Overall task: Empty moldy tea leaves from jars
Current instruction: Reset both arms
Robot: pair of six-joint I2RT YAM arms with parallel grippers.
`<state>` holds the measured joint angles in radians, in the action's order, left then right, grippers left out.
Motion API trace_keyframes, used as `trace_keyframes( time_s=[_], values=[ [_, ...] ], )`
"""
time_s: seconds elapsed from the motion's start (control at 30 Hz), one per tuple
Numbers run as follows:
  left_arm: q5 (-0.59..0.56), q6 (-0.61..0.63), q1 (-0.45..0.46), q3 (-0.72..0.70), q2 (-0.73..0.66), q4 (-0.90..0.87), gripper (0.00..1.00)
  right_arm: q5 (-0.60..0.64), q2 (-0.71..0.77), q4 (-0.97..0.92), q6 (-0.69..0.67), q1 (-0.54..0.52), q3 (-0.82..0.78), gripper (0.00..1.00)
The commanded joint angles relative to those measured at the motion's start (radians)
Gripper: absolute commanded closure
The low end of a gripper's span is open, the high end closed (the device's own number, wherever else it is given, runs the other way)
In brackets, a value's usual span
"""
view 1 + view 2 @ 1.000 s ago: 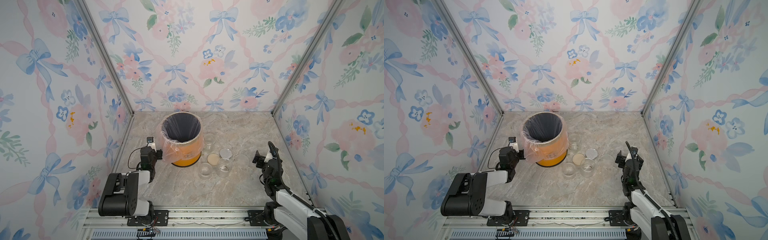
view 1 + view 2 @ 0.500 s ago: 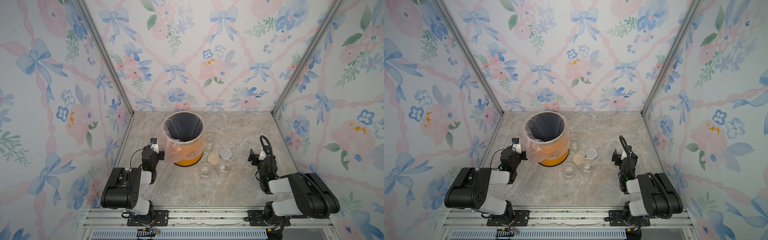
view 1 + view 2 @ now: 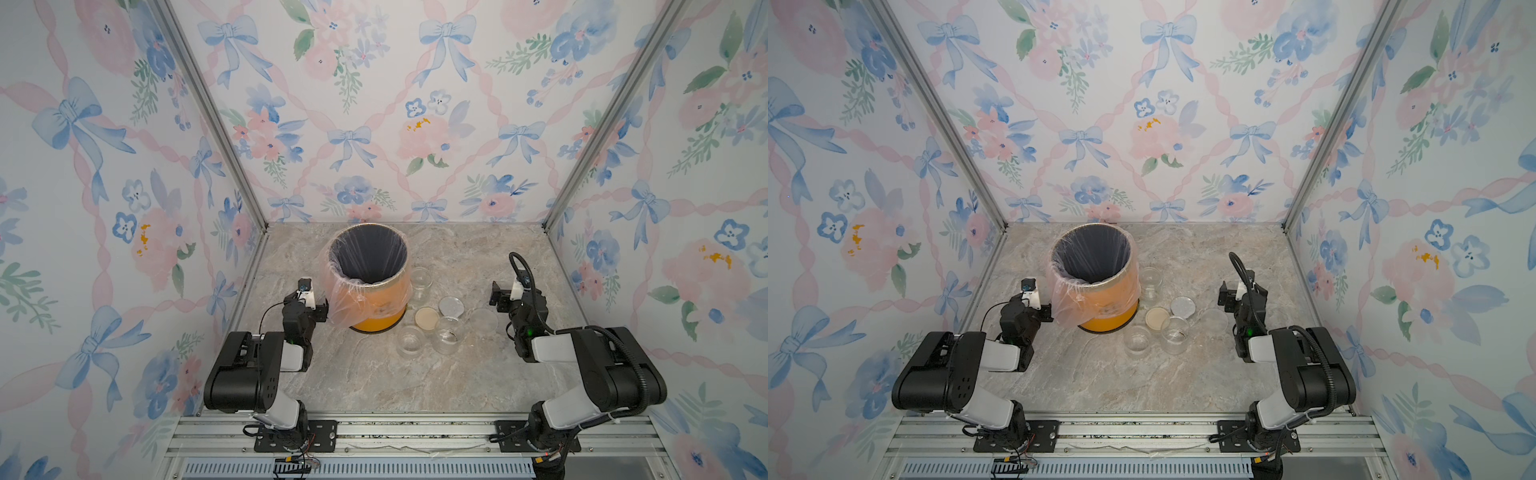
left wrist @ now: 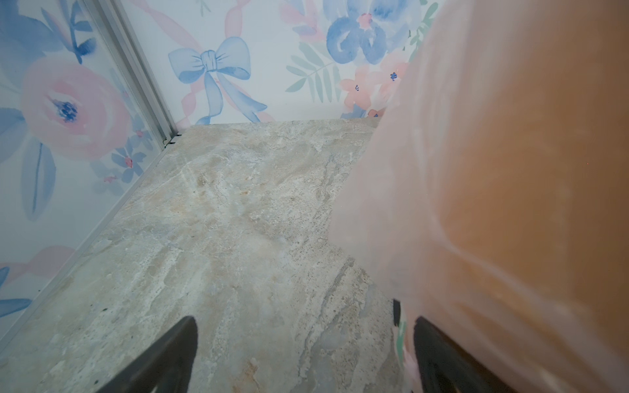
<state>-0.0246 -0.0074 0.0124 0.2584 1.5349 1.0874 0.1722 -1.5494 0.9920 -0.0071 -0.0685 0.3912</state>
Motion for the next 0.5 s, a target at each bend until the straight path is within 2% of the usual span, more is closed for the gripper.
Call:
trace_keyframes(
  time_s=[0.0, 0.47],
  values=[
    [0.013, -0.016, -0.003, 0.012, 0.007, 0.021, 0.02, -0.043, 0.009, -0.115, 0.013, 0.023, 0.007, 0.03],
    [-0.035, -0.005, 0.021, 0.013, 0.009, 0.024, 0.02, -0.005, 0.012, -0.117, 0.001, 0.001, 0.006, 0.04]
  ],
)
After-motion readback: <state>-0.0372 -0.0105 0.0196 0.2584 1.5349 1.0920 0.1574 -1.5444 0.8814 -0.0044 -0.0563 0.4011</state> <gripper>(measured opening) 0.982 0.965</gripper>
